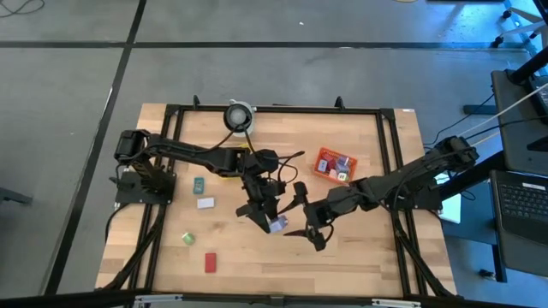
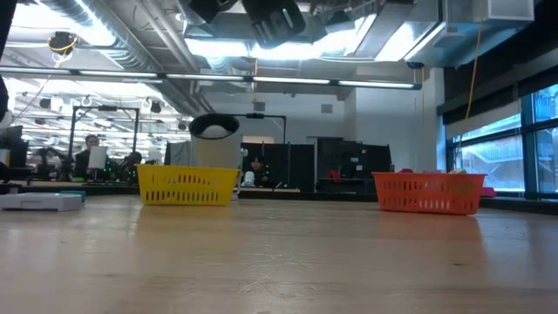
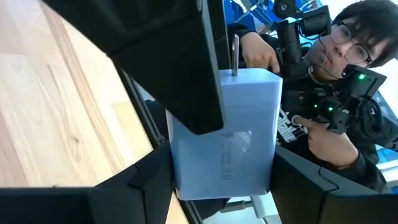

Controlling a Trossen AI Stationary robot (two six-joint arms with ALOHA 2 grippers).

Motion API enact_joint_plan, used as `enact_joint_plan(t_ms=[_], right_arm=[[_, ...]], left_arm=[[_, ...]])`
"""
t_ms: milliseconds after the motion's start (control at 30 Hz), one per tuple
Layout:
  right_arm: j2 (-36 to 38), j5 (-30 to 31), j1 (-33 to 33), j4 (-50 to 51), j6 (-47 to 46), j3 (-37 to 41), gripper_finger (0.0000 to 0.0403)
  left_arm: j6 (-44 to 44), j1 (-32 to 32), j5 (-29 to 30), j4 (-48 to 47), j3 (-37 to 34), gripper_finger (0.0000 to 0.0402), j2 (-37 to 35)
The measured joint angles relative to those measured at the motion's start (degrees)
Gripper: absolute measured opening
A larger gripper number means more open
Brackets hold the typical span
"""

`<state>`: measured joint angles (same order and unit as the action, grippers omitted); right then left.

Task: Pick & Place Office items
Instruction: Put the light blue charger adapter into the orange bin

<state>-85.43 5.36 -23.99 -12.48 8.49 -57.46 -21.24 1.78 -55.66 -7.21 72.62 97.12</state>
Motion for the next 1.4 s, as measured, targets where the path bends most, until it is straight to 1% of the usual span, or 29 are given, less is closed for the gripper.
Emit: enact_joint_plan(t_ms=[200,333,467,600,667,733,900,1067,1233,1400], right_arm=[[-0.02,-0.17,1.17,0.08,-0.32,-0.71,0.0278],[-0.02,-0.22,1.18,-0.27,-0.32,-0.71,0.0261],[-0.02,-0.32,1.18,-0.27,-0.11,-0.71,0.0219],[-0.02,-0.81,1.16,-0.31,0.13,-0.71,0.0157],[-0.02,-2.13,1.28,-0.62,1.26,-0.76,0.0129],[-0.02,-3.69,1.34,-0.84,1.66,-0.82,0.0125],[-0.31,-4.66,1.32,-1.54,2.91,-0.84,0.0125],[-0.31,-5.68,1.38,-1.17,3.15,-0.84,0.0124],[0.34,-5.05,1.86,1.81,3.77,-0.67,0.0124],[2.58,-4.87,2.76,3.38,3.06,-0.67,0.0124]], left_arm=[[-0.49,0.00,0.00,1.34,0.00,0.0214,0.00],[-0.63,0.00,-0.37,1.46,0.00,0.0214,0.00],[-0.66,0.00,-0.79,1.50,0.01,0.0214,0.00],[-0.68,-0.04,-1.35,1.79,0.02,0.0214,0.00],[-1.04,0.00,-2.11,2.37,0.02,0.0214,0.02],[-2.08,0.00,-2.55,3.24,0.02,0.0214,0.02],[-3.58,0.07,-2.99,3.99,0.01,0.0216,0.04],[-3.49,-0.40,-2.76,4.19,0.02,0.0240,0.04],[-3.47,-3.36,-2.57,4.63,0.09,0.0262,-0.16],[-3.10,-6.50,-2.91,3.94,0.13,0.0266,-1.23]])
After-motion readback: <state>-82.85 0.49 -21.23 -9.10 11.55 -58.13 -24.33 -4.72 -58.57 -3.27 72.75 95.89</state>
